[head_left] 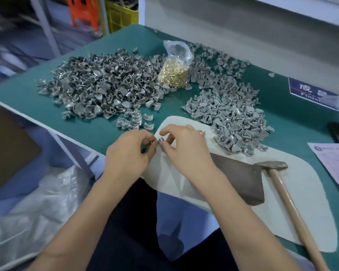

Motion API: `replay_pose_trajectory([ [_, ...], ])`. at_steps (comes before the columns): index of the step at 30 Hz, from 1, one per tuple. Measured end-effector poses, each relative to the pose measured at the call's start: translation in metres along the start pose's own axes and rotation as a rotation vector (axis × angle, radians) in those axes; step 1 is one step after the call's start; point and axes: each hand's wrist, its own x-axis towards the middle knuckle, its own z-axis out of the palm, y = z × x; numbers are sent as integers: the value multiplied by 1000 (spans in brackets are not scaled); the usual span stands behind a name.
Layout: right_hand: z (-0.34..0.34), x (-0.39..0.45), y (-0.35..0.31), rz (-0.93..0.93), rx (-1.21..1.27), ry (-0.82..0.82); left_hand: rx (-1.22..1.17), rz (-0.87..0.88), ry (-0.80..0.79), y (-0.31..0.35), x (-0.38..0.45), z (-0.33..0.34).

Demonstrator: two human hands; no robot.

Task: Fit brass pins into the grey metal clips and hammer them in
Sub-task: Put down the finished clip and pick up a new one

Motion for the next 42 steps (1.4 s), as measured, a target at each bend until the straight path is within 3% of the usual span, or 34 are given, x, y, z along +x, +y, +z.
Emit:
replay_pose_trajectory([
  [6, 18, 29, -11, -11, -110, -114, -30, -57, 4, -16, 13, -1],
  [18, 22, 63, -19, 97, -141, -67, 22, -1, 194, -19, 11, 11],
  [29, -49, 4, 46, 297, -46, 68, -201, 127, 74, 20, -2, 16],
  [35, -61, -43, 81, 445, -97, 161, -22, 175, -79, 43, -2, 44],
  [42, -52, -63, 83, 358, 127, 376, 120, 159, -65, 51, 17, 52],
])
